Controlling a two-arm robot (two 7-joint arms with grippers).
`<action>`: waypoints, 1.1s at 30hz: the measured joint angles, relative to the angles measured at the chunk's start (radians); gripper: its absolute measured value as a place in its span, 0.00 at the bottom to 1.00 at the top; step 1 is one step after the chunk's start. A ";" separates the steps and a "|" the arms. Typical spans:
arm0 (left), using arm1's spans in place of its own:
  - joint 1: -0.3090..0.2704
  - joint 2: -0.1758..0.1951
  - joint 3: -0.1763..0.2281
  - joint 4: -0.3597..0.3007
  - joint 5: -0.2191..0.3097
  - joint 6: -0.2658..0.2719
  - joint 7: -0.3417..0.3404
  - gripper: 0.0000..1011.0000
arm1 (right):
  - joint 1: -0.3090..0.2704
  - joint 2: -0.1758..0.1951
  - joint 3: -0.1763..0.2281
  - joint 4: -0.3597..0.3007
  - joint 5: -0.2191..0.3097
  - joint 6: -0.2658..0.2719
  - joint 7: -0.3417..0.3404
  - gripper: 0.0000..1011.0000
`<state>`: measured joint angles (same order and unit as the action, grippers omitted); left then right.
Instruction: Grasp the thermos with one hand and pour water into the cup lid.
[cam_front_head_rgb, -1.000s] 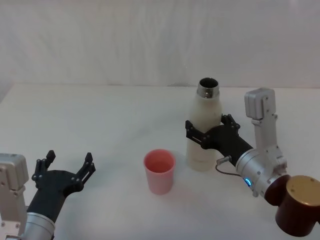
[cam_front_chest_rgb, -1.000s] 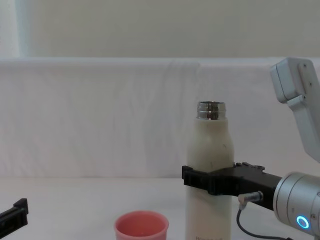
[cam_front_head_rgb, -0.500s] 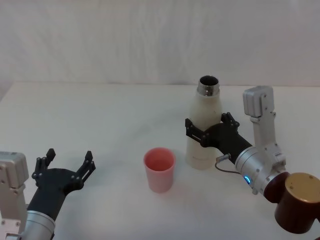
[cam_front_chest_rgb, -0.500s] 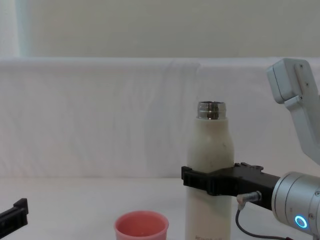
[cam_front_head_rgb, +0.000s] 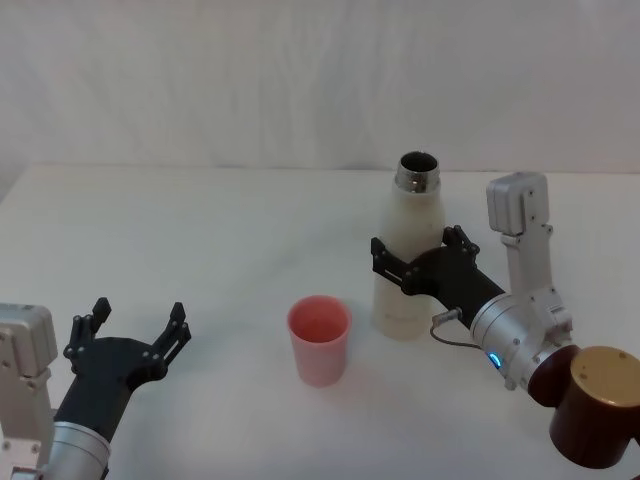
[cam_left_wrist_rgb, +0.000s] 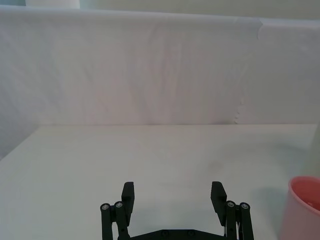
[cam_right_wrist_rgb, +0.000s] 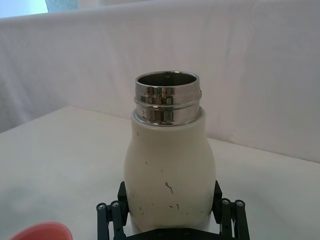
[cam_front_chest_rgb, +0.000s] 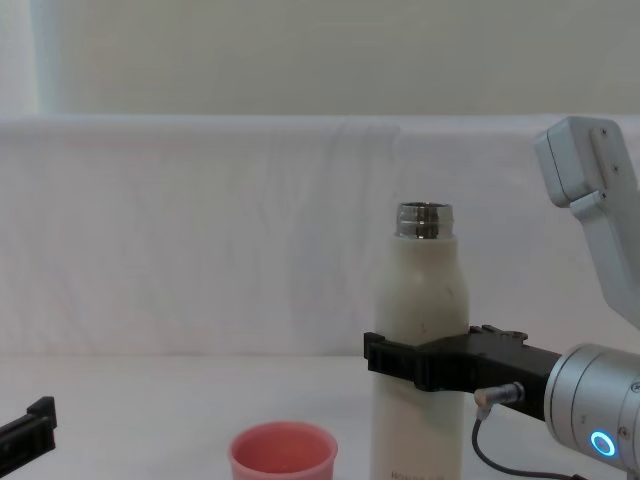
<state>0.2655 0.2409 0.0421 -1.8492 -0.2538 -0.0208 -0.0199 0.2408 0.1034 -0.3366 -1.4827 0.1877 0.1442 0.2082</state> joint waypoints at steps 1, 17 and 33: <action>0.000 0.000 0.000 0.000 0.000 0.000 0.000 0.99 | 0.000 0.000 0.000 0.000 0.000 0.000 0.000 0.95; 0.000 0.000 0.000 0.000 0.000 0.000 0.000 0.99 | -0.027 0.013 0.005 -0.045 -0.022 -0.013 -0.012 0.95; 0.000 0.000 0.000 0.000 0.000 0.000 0.000 0.99 | -0.089 0.104 0.016 -0.165 -0.152 -0.023 -0.028 0.95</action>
<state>0.2655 0.2409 0.0421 -1.8492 -0.2538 -0.0207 -0.0199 0.1514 0.2072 -0.3203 -1.6476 0.0353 0.1215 0.1804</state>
